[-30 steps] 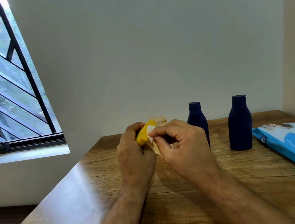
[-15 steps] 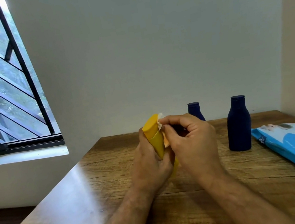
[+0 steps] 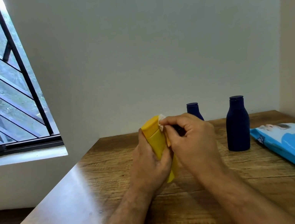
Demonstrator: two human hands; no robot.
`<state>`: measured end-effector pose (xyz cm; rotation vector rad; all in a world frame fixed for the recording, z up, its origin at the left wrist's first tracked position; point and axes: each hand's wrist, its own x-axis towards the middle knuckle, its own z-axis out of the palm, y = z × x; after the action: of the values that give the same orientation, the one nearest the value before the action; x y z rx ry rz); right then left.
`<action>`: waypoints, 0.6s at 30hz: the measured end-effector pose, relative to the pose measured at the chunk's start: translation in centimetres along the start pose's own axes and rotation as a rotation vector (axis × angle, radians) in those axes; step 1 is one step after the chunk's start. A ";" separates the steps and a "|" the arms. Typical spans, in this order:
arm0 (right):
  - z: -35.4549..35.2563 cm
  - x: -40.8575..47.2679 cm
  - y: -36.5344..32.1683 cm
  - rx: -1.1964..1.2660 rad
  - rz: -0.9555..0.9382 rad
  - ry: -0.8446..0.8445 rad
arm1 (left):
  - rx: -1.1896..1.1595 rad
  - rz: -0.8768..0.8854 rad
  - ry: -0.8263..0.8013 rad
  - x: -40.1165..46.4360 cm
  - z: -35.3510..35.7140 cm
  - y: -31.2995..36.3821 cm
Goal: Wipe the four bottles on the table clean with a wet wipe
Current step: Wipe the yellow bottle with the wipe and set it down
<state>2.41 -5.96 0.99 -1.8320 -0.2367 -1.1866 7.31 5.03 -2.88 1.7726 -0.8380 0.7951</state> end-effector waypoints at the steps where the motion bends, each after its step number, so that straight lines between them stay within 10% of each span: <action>1: -0.1 0.1 0.1 0.014 0.036 0.007 | -0.009 -0.006 -0.013 0.0 0.0 0.2; 18: 0.6 -0.8 -0.9 -0.162 -0.279 -0.054 | 0.133 -0.062 -0.125 0.5 0.0 0.1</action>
<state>1.87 -4.81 0.83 -2.0216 -0.4500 -1.3825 7.46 4.96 -2.44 1.9737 -0.8230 0.7190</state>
